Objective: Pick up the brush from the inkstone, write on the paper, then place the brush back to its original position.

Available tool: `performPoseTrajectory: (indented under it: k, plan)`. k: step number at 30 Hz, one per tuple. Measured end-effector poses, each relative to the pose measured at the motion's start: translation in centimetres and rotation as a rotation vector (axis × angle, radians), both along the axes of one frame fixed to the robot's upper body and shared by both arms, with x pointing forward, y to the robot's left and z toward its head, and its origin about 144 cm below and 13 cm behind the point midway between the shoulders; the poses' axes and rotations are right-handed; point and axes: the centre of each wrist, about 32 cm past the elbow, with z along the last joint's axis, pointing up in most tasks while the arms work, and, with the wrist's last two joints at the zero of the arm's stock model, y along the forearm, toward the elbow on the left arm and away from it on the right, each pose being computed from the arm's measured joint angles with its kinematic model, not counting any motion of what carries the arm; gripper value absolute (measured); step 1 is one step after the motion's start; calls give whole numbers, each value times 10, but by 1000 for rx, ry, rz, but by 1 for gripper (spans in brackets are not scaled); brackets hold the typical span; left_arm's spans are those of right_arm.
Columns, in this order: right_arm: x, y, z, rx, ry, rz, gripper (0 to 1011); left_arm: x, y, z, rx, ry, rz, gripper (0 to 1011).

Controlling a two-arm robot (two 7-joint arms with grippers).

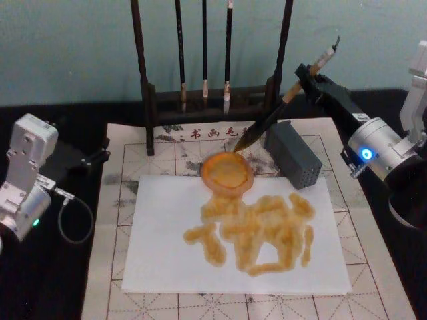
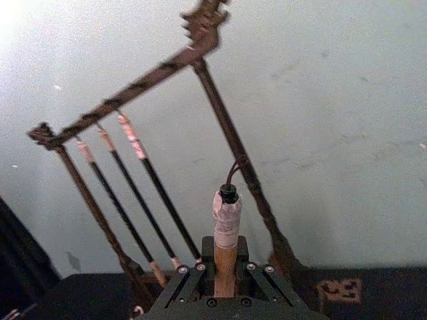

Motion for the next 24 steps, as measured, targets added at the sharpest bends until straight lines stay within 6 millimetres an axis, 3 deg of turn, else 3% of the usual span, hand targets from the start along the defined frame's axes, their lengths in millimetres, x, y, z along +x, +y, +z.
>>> performPoseTrajectory:
  k: [24]
  plan:
    - [-20,-5,21,-21,-110,293,194,0,0,0,0,0,0,1001]
